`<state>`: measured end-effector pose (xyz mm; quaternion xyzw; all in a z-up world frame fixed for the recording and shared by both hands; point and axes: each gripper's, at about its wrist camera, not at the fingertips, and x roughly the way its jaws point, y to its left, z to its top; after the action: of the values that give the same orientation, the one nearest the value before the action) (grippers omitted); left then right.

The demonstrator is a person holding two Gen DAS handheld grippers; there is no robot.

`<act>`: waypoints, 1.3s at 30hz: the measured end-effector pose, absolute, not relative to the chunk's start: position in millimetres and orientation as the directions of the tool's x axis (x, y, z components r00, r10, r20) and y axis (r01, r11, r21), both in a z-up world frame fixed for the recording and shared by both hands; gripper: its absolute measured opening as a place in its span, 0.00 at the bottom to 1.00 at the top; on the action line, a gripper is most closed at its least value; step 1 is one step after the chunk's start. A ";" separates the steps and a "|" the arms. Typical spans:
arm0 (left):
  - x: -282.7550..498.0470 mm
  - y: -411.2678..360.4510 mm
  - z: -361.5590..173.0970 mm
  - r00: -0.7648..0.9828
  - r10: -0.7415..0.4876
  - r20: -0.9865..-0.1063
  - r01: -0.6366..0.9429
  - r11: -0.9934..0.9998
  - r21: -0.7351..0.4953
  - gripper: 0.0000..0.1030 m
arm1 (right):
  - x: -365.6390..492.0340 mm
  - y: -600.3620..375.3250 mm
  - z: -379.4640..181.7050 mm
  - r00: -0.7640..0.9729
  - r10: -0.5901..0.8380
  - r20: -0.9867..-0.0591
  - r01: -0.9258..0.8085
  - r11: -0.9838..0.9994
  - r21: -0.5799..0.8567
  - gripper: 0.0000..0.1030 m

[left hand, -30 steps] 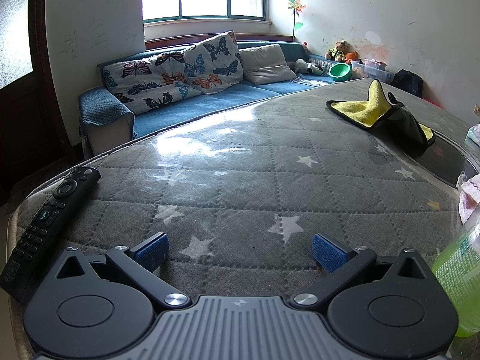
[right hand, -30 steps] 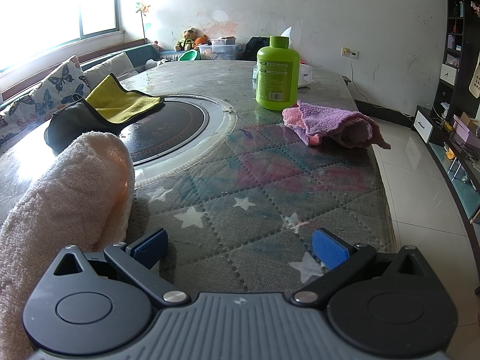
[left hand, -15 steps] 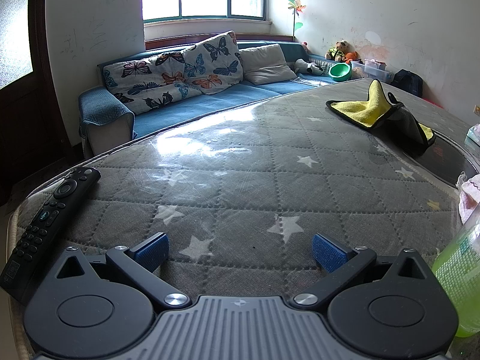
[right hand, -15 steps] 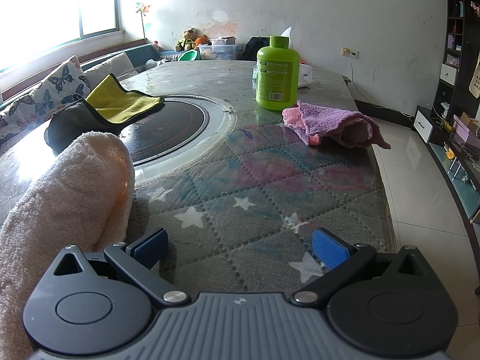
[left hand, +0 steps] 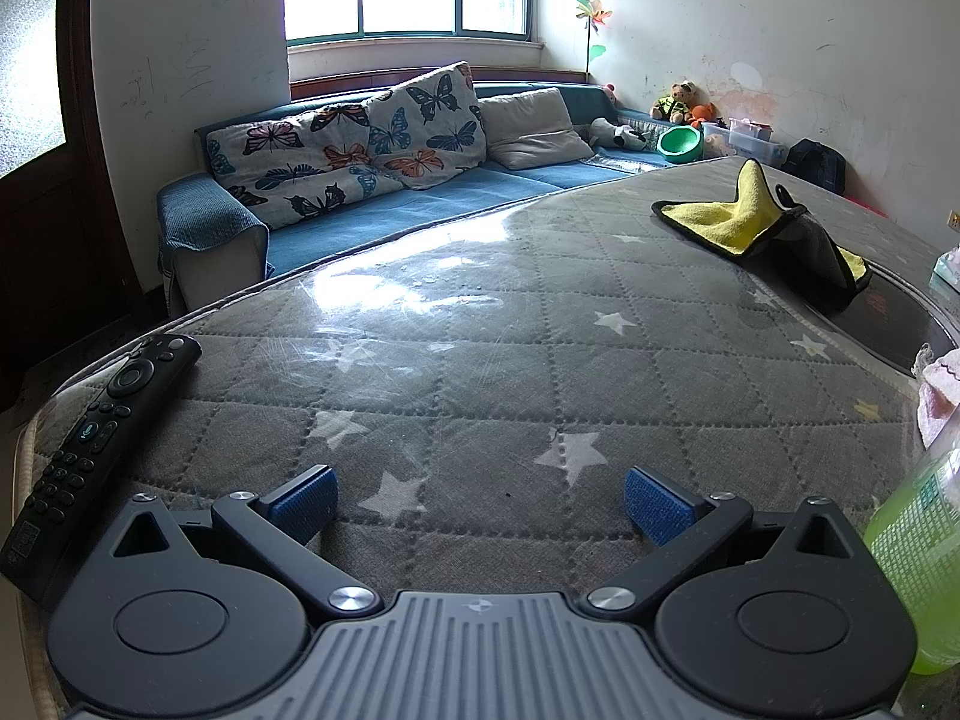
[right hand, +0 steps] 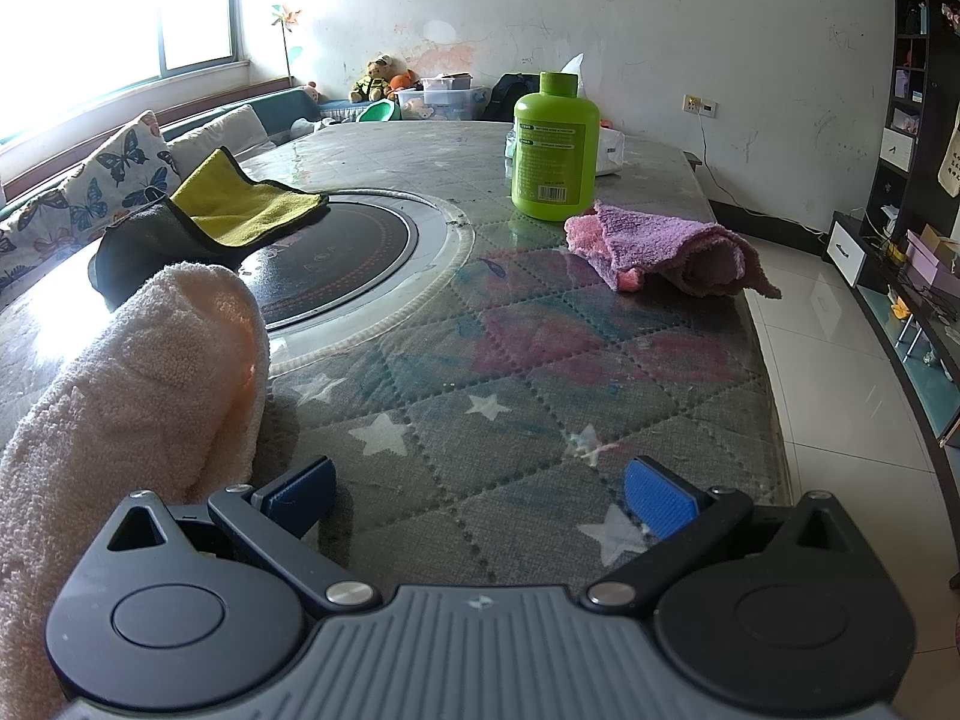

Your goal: Clean container

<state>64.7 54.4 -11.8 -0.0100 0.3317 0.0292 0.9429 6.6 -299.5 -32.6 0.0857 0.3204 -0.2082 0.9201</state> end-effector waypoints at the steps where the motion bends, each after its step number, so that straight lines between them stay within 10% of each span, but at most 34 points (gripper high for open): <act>1: 64.7 54.5 -11.8 0.778 0.048 -0.626 -0.062 0.998 0.000 1.00 | 6.6 -299.5 -32.6 0.708 -0.328 -0.625 0.438 0.899 0.024 1.00; 39: 23.5 32.9 -6.6 0.743 0.012 -0.669 -0.006 1.000 0.010 1.00 | 6.8 -300.0 -32.7 0.708 -0.326 -0.626 0.438 0.899 0.027 1.00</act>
<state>23.5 32.9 -6.6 0.0037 0.3581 0.0049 0.9337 6.8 -300.0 -32.7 0.0872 0.3207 -0.2075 0.9201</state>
